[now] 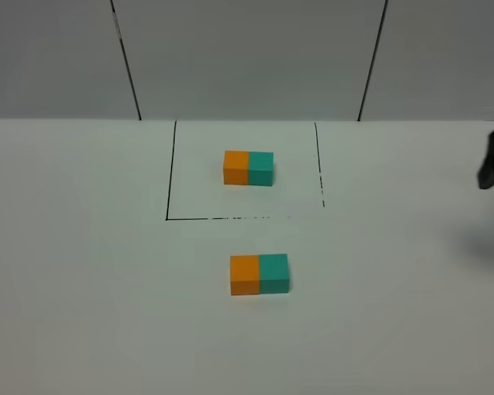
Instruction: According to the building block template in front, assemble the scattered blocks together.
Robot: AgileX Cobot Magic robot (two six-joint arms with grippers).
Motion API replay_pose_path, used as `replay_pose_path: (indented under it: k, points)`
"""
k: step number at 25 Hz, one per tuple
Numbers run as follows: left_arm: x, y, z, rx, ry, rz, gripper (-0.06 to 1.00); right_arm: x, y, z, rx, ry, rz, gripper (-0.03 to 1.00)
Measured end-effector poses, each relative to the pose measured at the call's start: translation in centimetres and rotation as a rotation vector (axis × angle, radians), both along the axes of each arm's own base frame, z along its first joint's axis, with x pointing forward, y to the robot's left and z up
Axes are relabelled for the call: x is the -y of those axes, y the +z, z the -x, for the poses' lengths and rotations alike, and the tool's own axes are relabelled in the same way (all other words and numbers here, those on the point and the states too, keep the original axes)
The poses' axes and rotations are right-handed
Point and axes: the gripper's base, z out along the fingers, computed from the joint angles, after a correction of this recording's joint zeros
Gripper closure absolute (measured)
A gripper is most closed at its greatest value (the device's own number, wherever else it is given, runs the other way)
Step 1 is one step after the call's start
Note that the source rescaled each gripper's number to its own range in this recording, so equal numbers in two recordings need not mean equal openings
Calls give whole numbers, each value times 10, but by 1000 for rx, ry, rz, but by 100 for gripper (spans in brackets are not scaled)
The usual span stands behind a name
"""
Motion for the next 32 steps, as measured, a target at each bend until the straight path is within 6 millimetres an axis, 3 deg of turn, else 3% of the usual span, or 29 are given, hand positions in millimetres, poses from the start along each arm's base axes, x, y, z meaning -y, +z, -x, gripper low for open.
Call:
replay_pose_path:
  k: [2,7,13,22,27,32]
  points:
    - [0,0,0,0,0,0,36,4,0,36,18,-77,-9,-3]
    - [0,0,0,0,0,0,36,-15,9,117,54,-146,-23,-3]
    - [0,0,0,0,0,0,36,-31,7,186,41,-148,24,-3]
    - [0,0,0,0,0,0,36,-54,-11,243,178,-84,43,-3]
    - [0,0,0,0,0,0,36,-61,-21,264,285,-63,41,-3]
    - [0,0,0,0,0,0,36,-68,-17,281,398,-46,22,-3]
